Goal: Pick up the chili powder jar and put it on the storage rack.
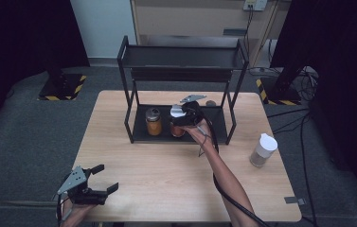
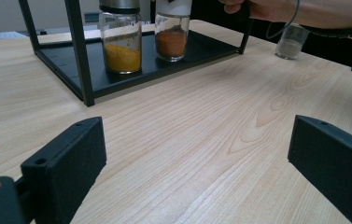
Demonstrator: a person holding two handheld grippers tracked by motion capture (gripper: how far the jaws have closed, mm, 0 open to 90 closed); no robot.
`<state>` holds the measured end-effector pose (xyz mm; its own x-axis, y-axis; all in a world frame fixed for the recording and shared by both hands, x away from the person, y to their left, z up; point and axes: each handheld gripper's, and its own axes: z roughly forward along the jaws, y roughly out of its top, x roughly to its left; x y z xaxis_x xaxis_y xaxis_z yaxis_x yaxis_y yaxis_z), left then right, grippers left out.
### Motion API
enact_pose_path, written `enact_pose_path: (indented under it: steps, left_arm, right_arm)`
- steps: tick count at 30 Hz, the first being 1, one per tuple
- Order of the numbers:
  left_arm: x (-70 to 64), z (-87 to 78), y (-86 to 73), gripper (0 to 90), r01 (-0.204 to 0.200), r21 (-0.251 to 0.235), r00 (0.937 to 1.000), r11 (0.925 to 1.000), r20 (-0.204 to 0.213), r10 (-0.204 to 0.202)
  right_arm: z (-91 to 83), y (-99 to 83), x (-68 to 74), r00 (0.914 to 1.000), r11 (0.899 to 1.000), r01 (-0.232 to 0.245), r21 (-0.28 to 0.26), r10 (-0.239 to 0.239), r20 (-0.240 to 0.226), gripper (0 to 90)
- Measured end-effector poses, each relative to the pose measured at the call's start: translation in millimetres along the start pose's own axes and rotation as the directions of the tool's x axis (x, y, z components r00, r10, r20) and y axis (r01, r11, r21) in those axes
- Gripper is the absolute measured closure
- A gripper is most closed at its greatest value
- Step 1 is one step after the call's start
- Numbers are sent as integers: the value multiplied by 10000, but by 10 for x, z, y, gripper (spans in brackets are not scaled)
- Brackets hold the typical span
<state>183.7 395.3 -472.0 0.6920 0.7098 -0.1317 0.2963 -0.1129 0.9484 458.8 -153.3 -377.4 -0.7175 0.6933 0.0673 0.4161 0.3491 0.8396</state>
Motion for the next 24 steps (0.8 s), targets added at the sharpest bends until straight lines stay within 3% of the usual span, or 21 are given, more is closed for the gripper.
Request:
enact_pose_path:
  steps: [3,10,14,17,24]
  left_arm:
    - [0,1,2,34,-14,10,10000,10000,19,14]
    - [-1,2,1,34,-12,7,10000,10000,15,12]
    - [-1,1,1,34,-18,3,10000,10000,16,18]
    - [4,4,-1,34,2,3,10000,10000,26,-2]
    - [1,5,2,33,2,18,10000,10000,27,-2]
  right_arm:
    - [-70,-21,-2,10000,9994,77,-346,-75,60,112]
    - [-217,88,11,9991,9982,430,-424,-431,-9,110]
    - [-354,163,47,9966,9953,803,-546,-811,-115,110]
    - [-470,229,32,9965,9956,709,-617,-734,-400,113]
    - [-758,326,103,9915,9896,1207,-781,-1240,-393,110]
